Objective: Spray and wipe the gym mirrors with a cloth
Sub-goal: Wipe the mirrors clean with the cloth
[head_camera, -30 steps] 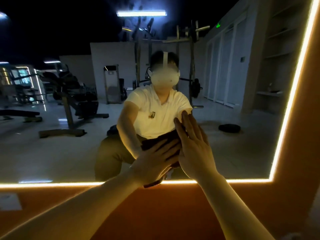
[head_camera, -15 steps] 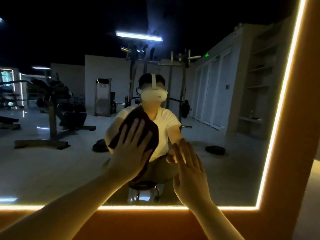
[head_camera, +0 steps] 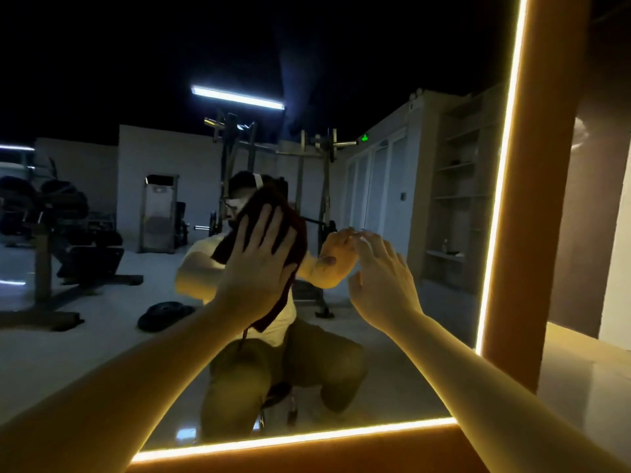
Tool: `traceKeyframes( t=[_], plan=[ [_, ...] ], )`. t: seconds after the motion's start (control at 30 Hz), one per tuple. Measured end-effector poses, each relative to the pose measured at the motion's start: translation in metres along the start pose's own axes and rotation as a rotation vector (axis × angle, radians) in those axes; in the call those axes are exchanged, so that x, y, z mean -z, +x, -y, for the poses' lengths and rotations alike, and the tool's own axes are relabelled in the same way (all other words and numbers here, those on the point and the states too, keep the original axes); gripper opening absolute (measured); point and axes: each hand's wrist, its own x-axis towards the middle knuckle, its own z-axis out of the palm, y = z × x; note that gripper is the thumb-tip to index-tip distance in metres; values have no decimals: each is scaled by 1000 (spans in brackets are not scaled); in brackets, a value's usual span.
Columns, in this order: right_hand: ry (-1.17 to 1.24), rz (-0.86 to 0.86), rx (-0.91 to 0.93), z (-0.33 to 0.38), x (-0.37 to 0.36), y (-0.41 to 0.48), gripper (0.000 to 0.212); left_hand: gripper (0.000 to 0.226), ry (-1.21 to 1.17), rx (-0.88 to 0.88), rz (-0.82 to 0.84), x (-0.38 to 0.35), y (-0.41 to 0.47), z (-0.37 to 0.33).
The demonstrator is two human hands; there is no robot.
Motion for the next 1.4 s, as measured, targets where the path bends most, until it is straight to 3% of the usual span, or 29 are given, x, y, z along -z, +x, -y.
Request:
traceKeyframes(
  t=[0.1,0.17,0.3,0.43,0.63,0.73,0.87,0.93,1.03,1.1,1.17,1.23,1.3,1.4],
  plan=[
    [-24,-86,56,-15,4,21,63,54,74,-278,31,-11,-5,3],
    [-51,-141,77,-28,7,39,70,56,122,-303,15,-9,6,11],
    [-94,-241,103,-49,14,79,77,59,164,-204,-8,3,49,15],
    [-143,-327,138,-66,32,123,71,63,195,-122,-3,26,118,39],
    [-209,-439,219,-73,61,192,66,62,101,257,-183,28,166,17],
    [-169,-463,206,-80,73,216,67,59,167,42,-122,6,133,-16],
    [-194,-500,202,-86,58,222,68,59,263,-264,4,23,138,19],
    [-197,-530,198,-86,51,226,68,61,285,-185,-16,43,175,49],
    [-194,-566,198,-87,48,230,67,65,221,182,-123,80,253,81],
    [-185,-575,204,-87,47,232,67,61,139,411,-205,90,293,81],
    [-168,-581,212,-87,48,233,66,60,86,525,-272,80,306,56],
    [-138,-600,224,-87,52,230,63,61,110,400,-264,54,284,15],
    [-92,-647,270,-90,64,228,57,61,132,136,-195,33,243,-12],
    [-59,-703,352,-98,86,236,52,56,266,-194,-27,39,213,15]
  ],
)
